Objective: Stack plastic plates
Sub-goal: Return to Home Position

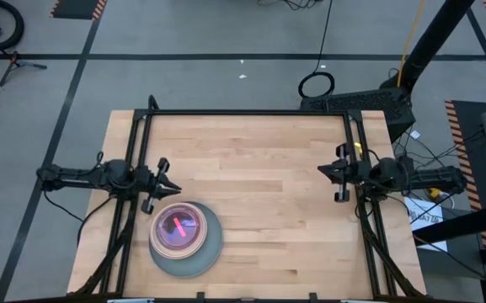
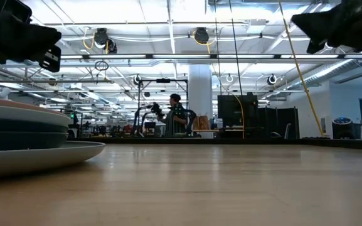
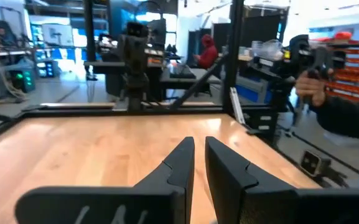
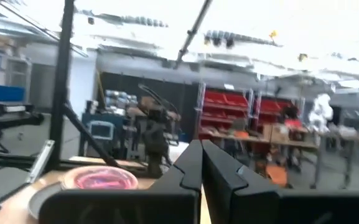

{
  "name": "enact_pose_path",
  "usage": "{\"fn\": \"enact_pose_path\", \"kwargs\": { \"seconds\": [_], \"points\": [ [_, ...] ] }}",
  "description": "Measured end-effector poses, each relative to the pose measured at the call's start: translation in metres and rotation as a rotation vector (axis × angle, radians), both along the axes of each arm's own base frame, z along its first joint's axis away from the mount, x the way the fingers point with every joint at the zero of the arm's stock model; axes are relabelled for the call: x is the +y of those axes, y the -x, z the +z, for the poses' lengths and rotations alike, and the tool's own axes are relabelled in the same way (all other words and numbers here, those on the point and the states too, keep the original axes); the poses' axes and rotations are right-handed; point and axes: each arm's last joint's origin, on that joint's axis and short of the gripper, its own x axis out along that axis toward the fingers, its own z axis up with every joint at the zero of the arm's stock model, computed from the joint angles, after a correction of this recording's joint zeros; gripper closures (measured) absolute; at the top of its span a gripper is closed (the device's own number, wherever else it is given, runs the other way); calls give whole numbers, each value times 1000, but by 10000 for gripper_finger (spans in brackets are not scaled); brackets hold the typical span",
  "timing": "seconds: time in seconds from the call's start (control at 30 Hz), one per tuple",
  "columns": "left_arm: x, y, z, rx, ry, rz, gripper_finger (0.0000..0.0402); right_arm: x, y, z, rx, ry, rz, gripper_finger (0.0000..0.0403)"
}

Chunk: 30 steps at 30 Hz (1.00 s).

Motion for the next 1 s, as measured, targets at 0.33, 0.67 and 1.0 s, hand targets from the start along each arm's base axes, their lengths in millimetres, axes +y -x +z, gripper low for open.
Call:
{"fn": "enact_pose_path", "kwargs": {
  "seconds": [0.33, 0.67, 1.0],
  "points": [
    [-5, 0, -5, 64, 24, -53, 355, 0, 8, -2, 2, 28, 21, 403],
    [-2, 0, -7, 84, 62, 85, 355, 1, 4, -18, 174, 84, 32, 403],
    [-2, 0, -7, 83, 61, 87, 355, 1, 4, -21, 199, 45, 41, 396]
  ]
}}
